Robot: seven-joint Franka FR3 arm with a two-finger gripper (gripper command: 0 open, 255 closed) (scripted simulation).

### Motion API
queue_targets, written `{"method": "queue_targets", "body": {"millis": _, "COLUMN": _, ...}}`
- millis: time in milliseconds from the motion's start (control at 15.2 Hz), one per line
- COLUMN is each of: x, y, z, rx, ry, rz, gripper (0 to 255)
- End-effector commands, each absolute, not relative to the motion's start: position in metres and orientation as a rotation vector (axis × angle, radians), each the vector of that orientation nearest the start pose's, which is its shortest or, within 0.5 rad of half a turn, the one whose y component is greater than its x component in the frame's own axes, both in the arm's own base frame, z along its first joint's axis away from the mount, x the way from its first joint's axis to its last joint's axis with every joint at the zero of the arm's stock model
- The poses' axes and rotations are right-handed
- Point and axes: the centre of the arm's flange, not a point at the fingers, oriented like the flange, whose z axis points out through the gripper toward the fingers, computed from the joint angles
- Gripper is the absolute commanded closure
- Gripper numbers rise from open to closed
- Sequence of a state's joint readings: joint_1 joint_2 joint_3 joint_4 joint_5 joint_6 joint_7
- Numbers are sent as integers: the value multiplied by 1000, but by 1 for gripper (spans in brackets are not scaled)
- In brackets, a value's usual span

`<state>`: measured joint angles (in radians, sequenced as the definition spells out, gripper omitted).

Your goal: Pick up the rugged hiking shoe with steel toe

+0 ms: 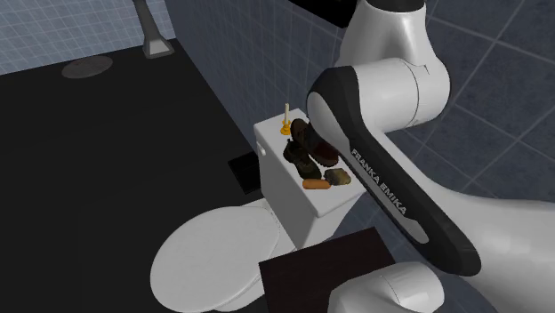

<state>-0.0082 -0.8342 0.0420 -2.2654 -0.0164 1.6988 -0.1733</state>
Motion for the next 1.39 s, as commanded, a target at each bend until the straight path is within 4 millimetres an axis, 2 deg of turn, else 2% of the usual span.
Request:
{"method": "queue_targets", "body": {"millis": 0, "x": 303, "y": 15, "z": 661, "rx": -3166, "ry": -314, "rz": -420, "gripper": 0}}
{"method": "queue_targets", "body": {"millis": 528, "x": 339, "y": 0, "z": 564, "rx": -3099, "ry": -364, "rz": -589, "gripper": 0}}
{"method": "queue_targets", "body": {"millis": 1122, "x": 391, "y": -10, "z": 459, "rx": -3013, "ry": -417, "rz": -772, "gripper": 0}}
{"method": "queue_targets", "body": {"millis": 1254, "x": 404, "y": -11, "z": 437, "rx": -2992, "ry": -428, "rz": -811, "gripper": 0}}
{"method": "queue_targets", "body": {"millis": 1320, "x": 406, "y": -11, "z": 435, "rx": -2990, "ry": -430, "rz": -815, "gripper": 0}}
